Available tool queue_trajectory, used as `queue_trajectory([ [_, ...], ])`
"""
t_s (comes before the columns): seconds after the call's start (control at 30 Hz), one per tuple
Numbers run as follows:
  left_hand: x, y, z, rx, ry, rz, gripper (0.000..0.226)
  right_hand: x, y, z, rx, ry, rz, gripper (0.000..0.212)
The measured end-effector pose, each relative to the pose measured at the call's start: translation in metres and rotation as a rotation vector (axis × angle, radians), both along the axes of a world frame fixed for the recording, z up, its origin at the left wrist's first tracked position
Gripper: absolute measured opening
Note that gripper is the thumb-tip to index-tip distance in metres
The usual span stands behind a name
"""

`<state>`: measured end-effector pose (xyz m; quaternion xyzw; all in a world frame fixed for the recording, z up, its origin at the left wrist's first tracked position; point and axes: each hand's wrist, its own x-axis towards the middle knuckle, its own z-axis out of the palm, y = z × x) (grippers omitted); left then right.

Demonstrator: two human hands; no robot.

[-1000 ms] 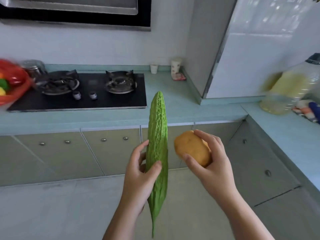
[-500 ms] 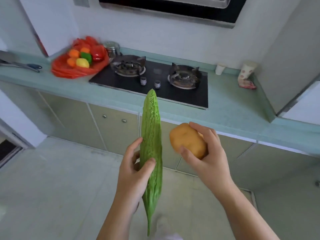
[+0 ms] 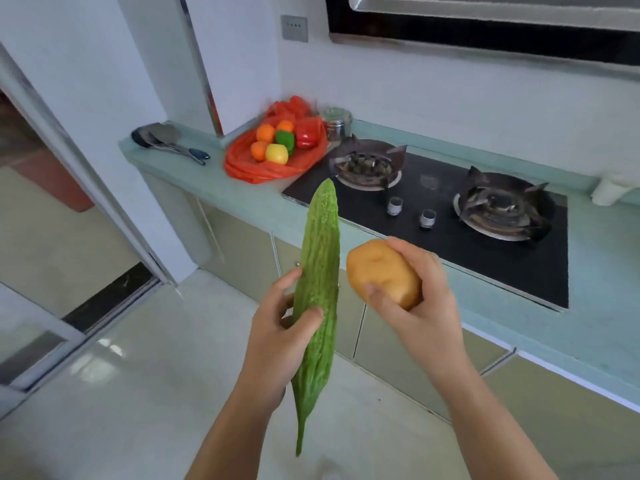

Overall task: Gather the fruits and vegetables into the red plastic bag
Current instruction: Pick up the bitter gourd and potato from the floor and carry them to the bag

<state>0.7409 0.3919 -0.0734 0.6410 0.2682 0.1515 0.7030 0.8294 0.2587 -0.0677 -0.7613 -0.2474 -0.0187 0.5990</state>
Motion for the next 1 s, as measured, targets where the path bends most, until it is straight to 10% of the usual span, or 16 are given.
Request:
queue_trajectory([
  [1.0, 0.127, 0.389, -0.015, -0.025, -0.062, 0.111, 0.052, 0.148, 0.391, -0.01, -0.05, 0.003, 0.051, 0.052],
])
